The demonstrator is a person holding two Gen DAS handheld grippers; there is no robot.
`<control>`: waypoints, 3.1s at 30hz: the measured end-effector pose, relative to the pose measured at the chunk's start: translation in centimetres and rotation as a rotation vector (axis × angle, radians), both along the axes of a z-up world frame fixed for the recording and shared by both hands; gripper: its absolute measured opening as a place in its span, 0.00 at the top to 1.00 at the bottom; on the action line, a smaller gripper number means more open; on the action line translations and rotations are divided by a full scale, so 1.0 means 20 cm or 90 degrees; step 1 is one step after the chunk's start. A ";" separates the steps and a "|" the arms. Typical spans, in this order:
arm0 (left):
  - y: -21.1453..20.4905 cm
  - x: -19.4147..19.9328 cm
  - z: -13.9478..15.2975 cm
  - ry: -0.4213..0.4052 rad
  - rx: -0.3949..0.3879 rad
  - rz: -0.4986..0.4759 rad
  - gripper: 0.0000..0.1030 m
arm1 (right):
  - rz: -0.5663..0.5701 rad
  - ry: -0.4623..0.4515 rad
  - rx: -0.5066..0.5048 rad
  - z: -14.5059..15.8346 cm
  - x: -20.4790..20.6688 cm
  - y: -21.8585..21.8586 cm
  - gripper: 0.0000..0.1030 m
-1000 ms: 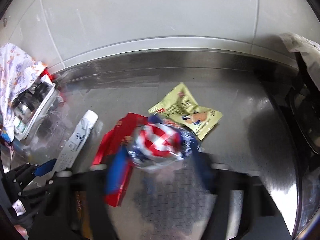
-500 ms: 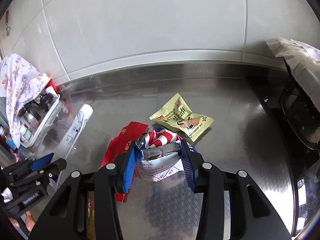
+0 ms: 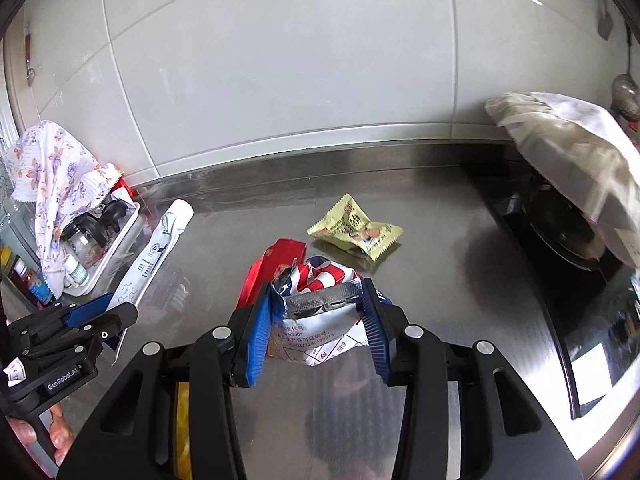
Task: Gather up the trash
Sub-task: 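Grasp the striped snack wrapper with the right tool while the left tool grasps the white tube, then carry the wrapper and white tube down over the yellow bin with both tools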
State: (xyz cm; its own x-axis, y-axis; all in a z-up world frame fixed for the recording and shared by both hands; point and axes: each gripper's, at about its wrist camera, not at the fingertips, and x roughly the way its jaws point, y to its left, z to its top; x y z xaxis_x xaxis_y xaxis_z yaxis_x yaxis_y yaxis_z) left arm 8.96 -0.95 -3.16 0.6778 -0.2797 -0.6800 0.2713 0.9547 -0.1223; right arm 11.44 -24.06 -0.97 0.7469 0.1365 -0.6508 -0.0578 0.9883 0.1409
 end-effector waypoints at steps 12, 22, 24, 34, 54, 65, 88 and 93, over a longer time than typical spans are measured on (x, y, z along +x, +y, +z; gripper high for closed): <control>0.11 -0.25 -0.01 0.005 -0.003 -0.028 0.65 | -0.043 -0.003 -0.002 0.03 -0.37 0.08 0.57; 0.23 -0.35 0.00 0.003 -0.011 -0.028 0.65 | -0.055 -0.009 -0.010 0.08 -0.52 0.17 0.57; 0.26 -0.38 0.00 0.002 -0.016 -0.020 0.65 | -0.050 -0.009 -0.017 0.09 -0.54 0.19 0.57; 0.32 -0.59 0.00 -0.006 -0.020 0.037 0.65 | -0.005 -0.013 -0.021 0.10 -0.68 0.21 0.57; 0.17 -0.61 -0.23 0.085 0.152 0.001 0.92 | 0.048 -0.018 0.002 0.11 -0.93 -0.01 0.57; 0.17 -0.52 -0.42 0.087 0.203 -0.027 0.38 | 0.042 0.006 -0.011 0.01 -0.89 -0.05 0.57; 0.15 -0.61 -0.24 0.062 0.085 -0.027 0.93 | 0.065 0.005 0.005 0.01 -0.91 0.04 0.57; 0.08 -0.78 -0.15 0.045 0.093 -0.021 0.93 | 0.085 -0.005 0.021 0.04 -1.00 0.03 0.57</control>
State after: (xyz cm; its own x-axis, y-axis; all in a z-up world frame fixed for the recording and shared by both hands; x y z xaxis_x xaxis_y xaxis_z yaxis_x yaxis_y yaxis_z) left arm -6.56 0.69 -6.07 0.6188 -0.1954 -0.7608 0.2979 0.9546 -0.0029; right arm -8.56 -23.40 -0.08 0.7256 0.2566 -0.6385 -0.1904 0.9665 0.1721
